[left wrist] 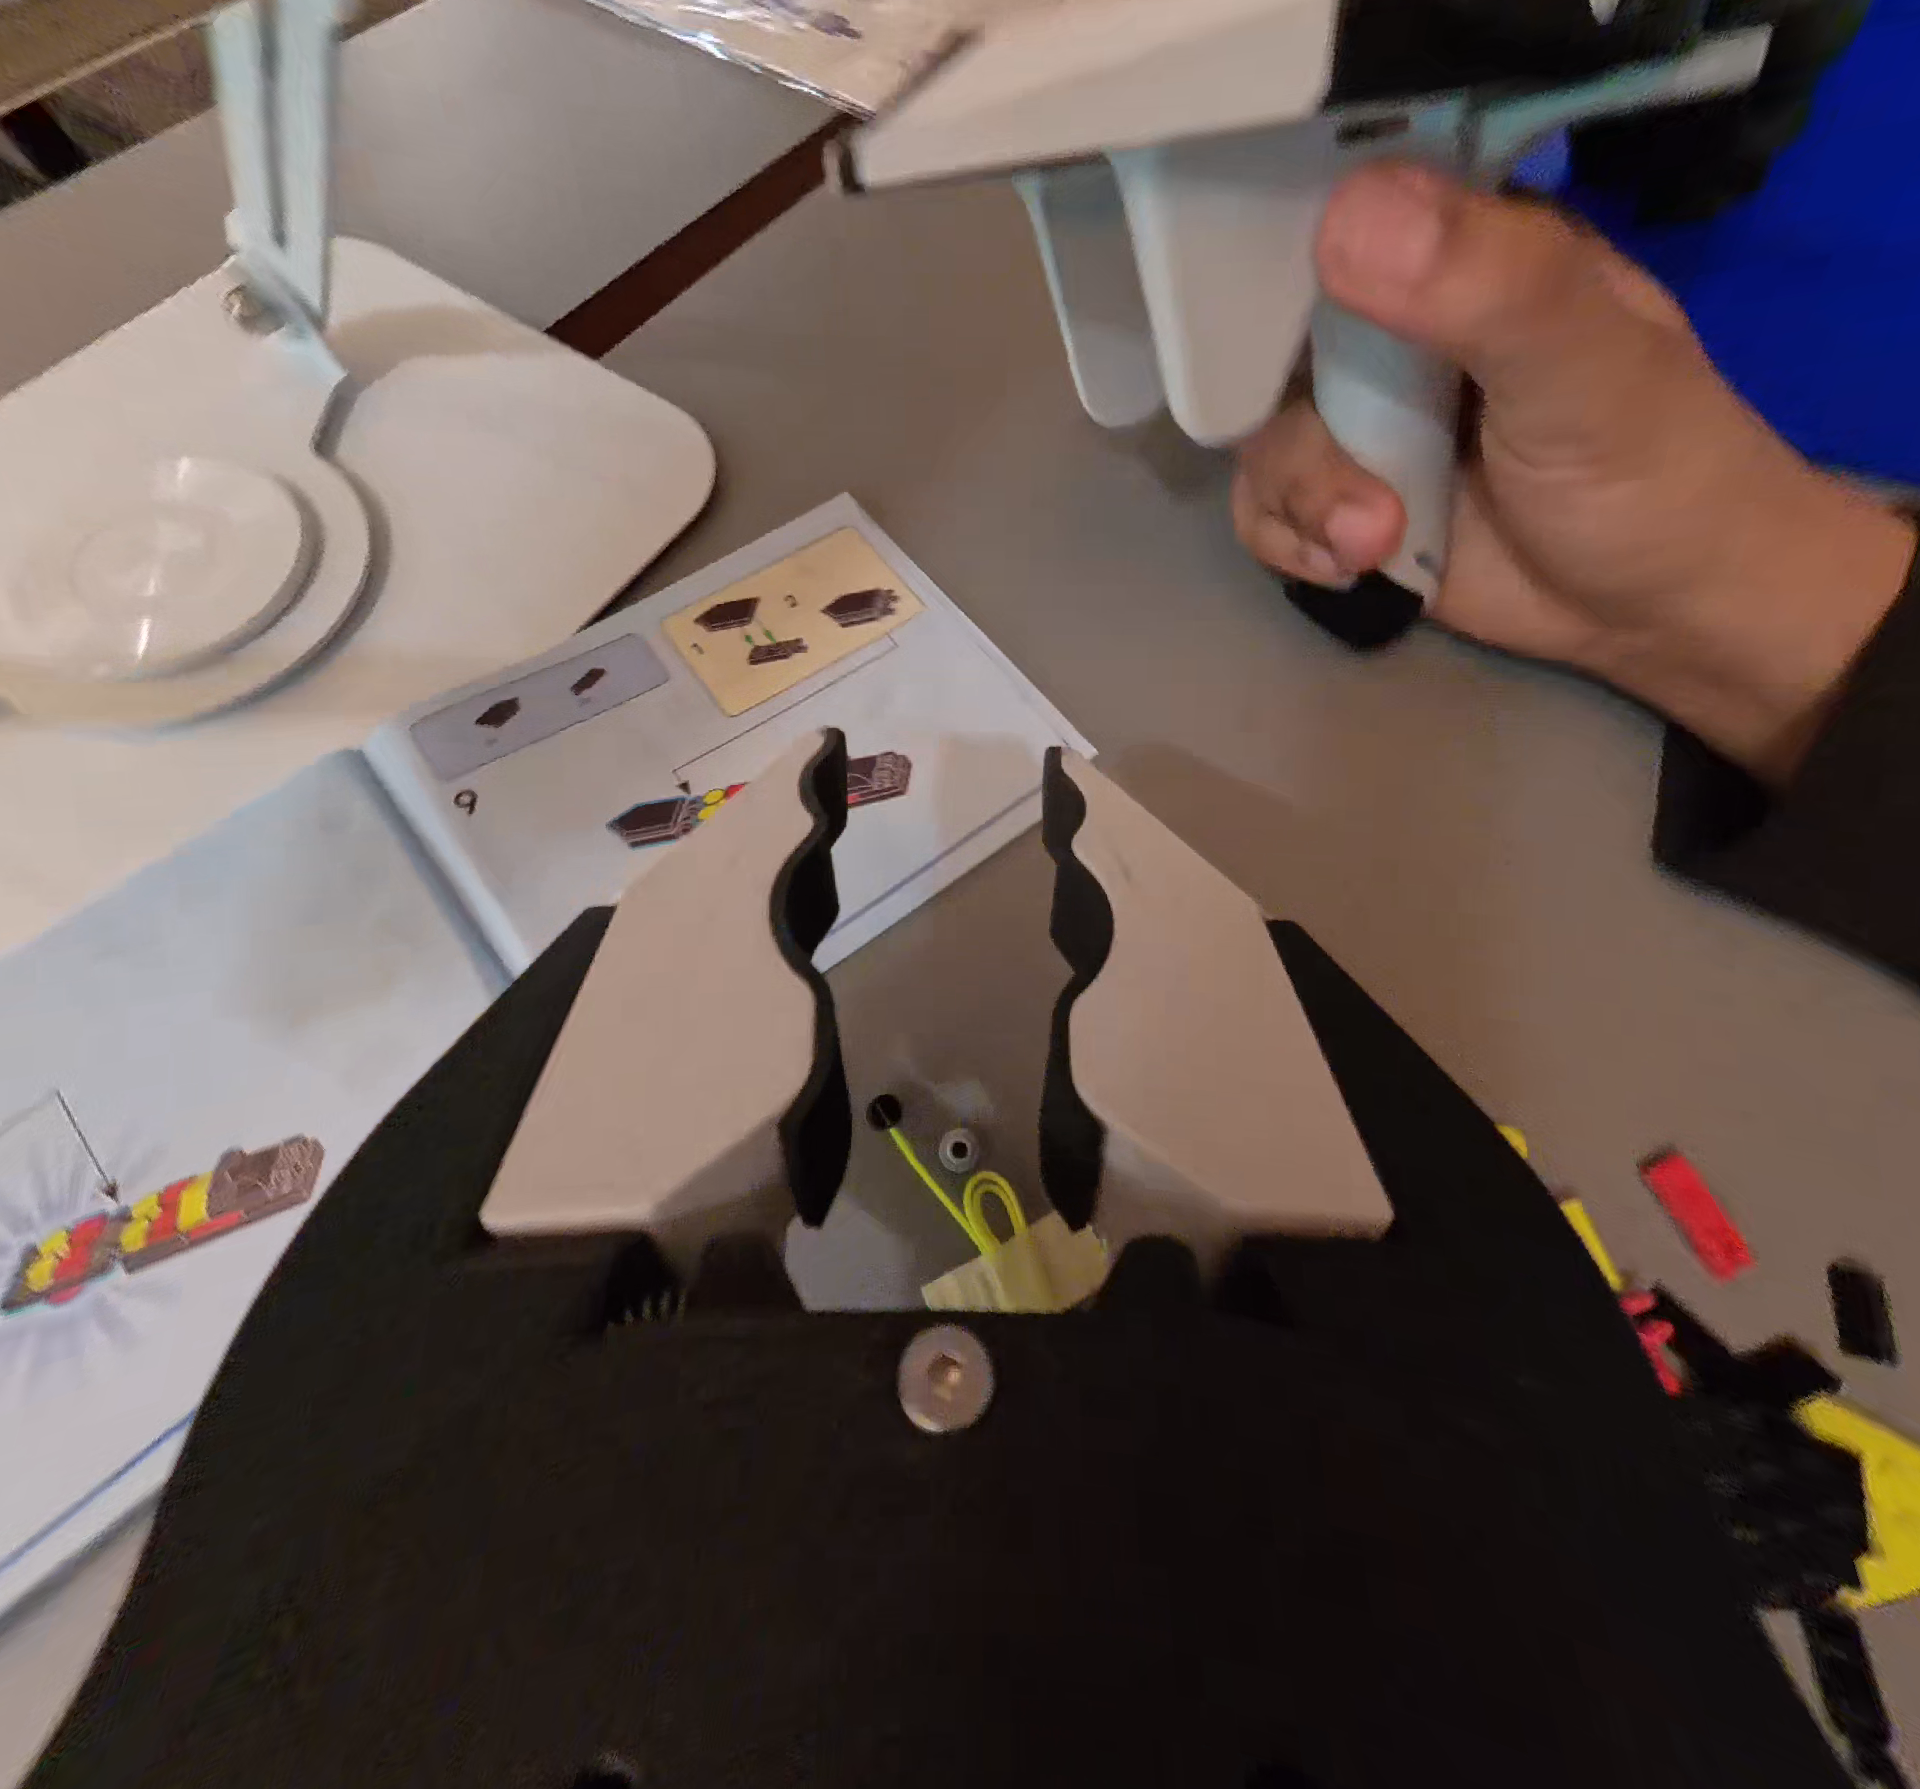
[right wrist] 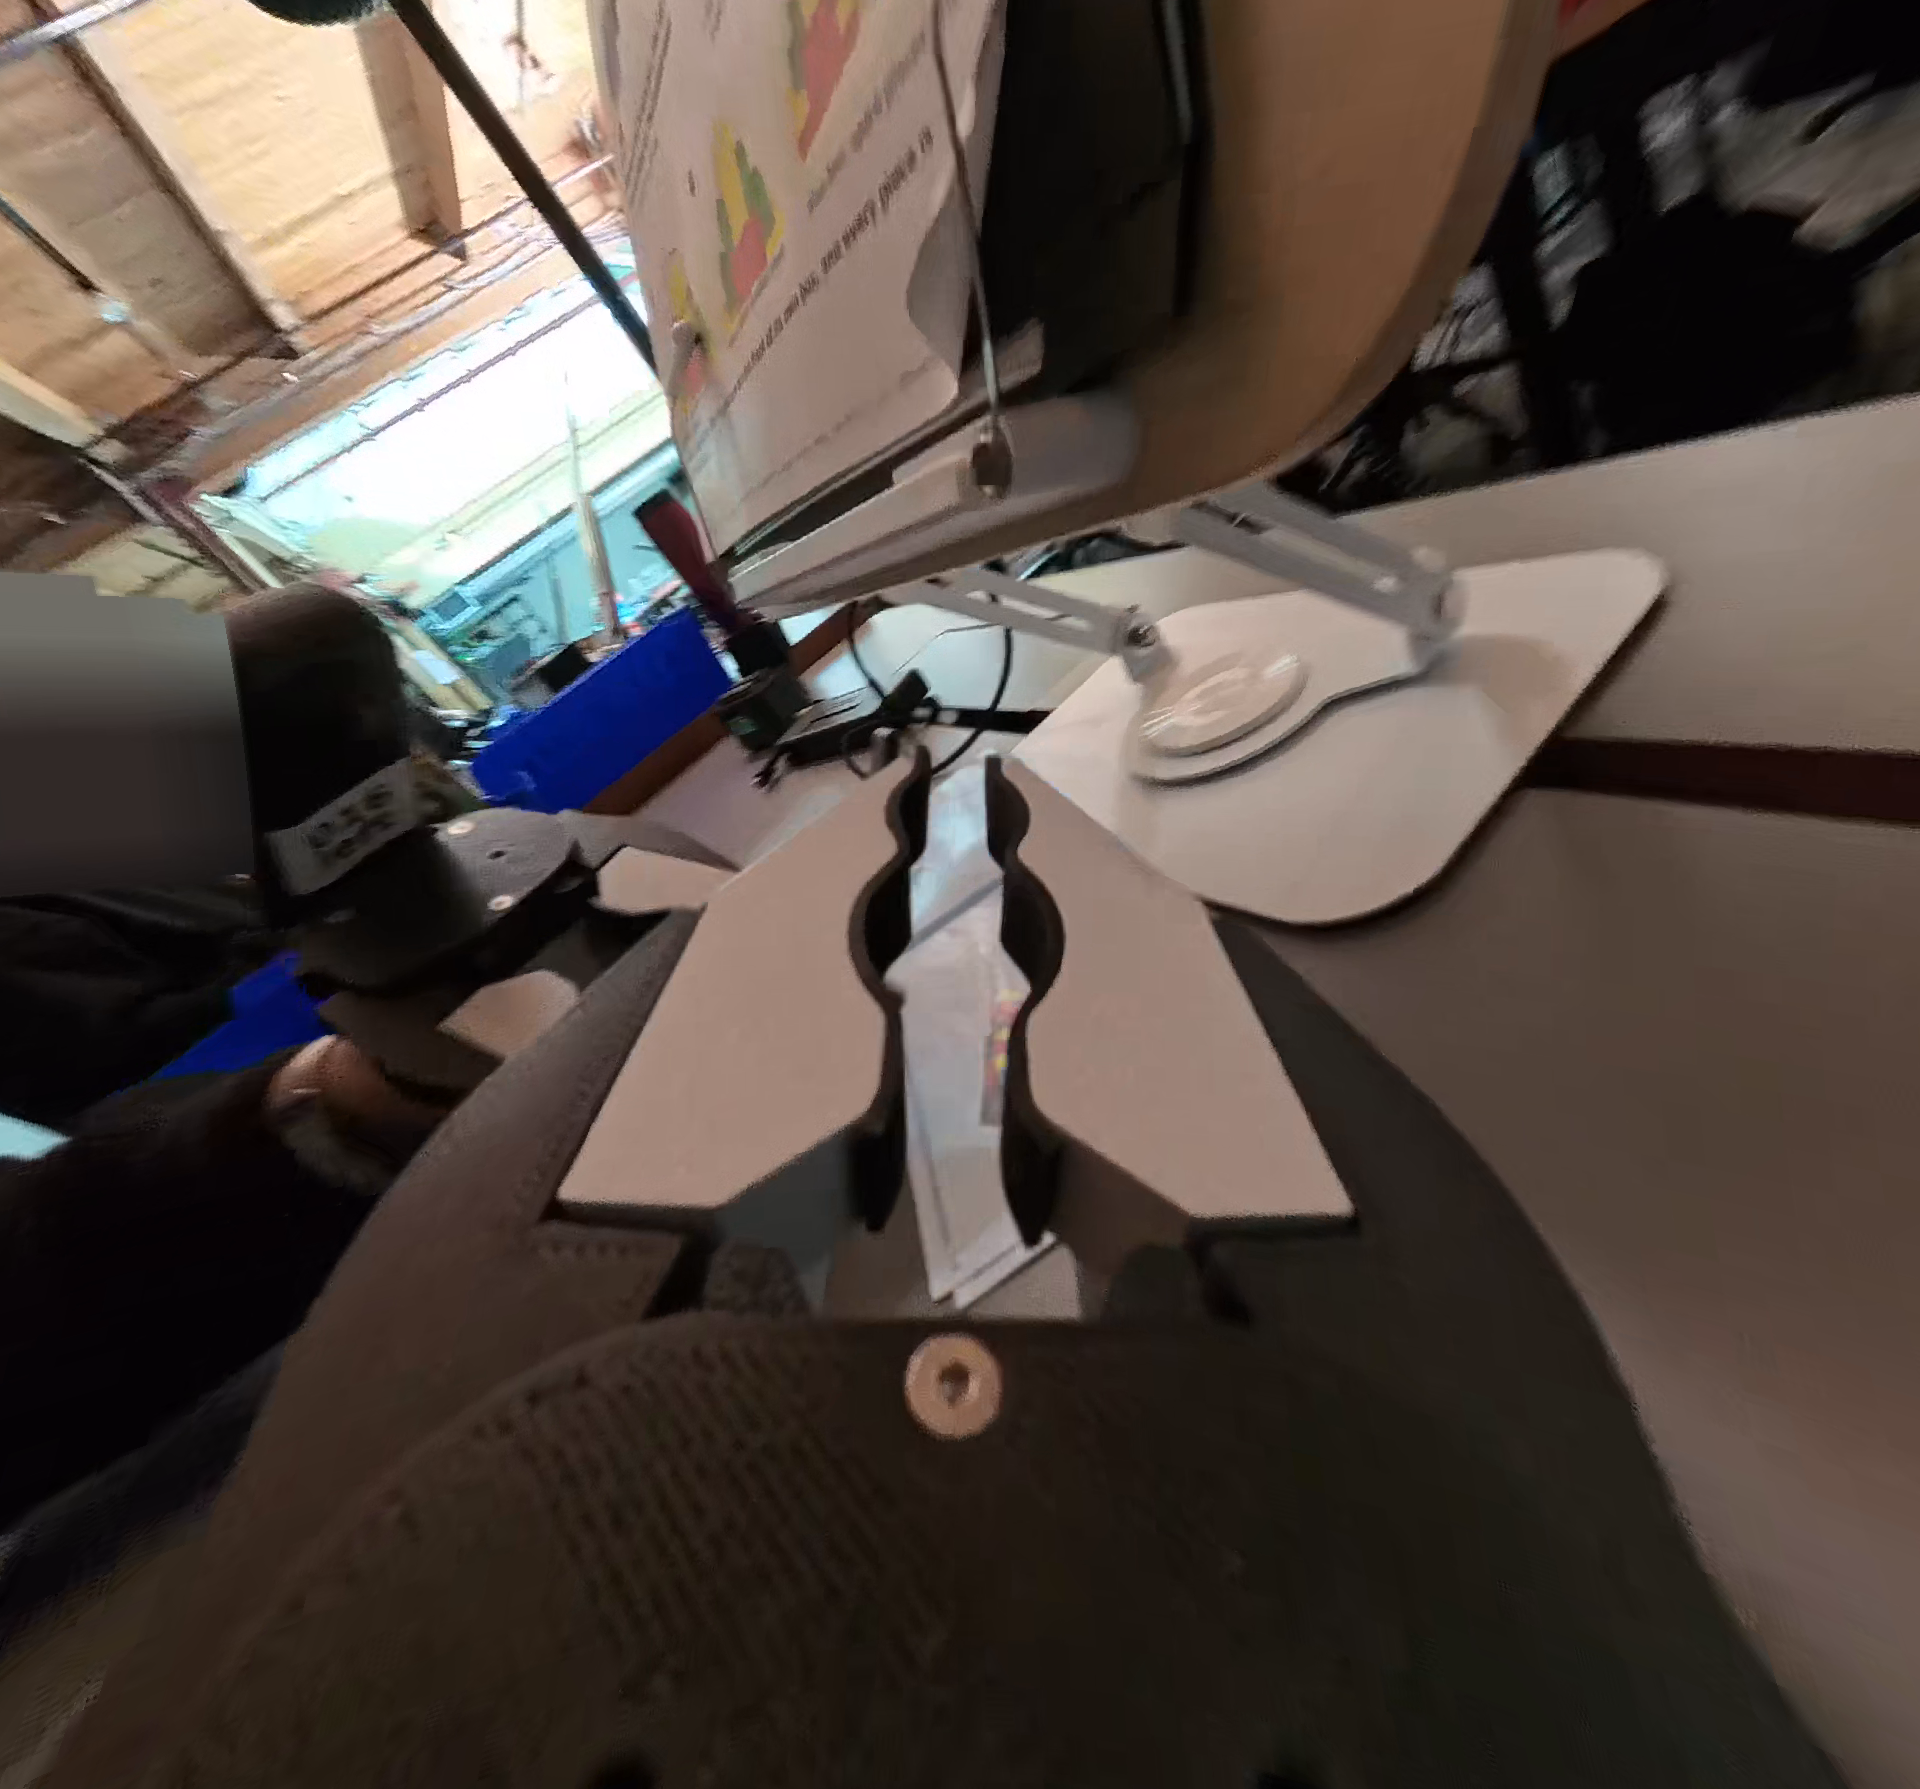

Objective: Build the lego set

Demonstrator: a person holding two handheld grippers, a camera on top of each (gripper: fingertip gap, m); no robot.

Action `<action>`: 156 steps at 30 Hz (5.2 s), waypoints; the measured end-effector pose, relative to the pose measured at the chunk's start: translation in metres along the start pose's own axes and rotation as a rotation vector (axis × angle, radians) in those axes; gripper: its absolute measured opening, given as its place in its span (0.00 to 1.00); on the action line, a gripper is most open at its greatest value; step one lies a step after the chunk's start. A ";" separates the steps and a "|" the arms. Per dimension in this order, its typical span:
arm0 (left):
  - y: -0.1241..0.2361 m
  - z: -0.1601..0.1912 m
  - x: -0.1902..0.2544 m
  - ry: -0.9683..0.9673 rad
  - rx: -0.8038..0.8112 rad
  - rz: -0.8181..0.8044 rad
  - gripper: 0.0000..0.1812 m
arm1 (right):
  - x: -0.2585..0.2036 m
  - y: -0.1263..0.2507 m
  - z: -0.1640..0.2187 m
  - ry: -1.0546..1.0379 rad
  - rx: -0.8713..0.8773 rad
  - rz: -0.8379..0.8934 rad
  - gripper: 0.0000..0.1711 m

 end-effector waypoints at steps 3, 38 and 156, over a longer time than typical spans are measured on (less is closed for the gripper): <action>-0.006 0.007 0.013 -0.079 -0.101 -0.008 0.20 | -0.004 0.001 -0.002 0.097 0.016 0.072 0.04; -0.040 0.003 0.003 0.216 -0.188 0.032 0.00 | -0.005 -0.005 -0.001 0.158 -0.018 0.102 0.07; -0.017 0.011 -0.017 0.064 -0.194 -0.038 0.12 | -0.002 -0.006 -0.001 0.120 -0.027 0.083 0.08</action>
Point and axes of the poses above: each gripper's, where its closed fingertips meet, y back along the fingers, z out of its underside, x = y × z across the jaws, the point moved 2 cm from there along y, back along the fingers, and after that the axes turned 13 degrees about -x, right-handed, at the moved point
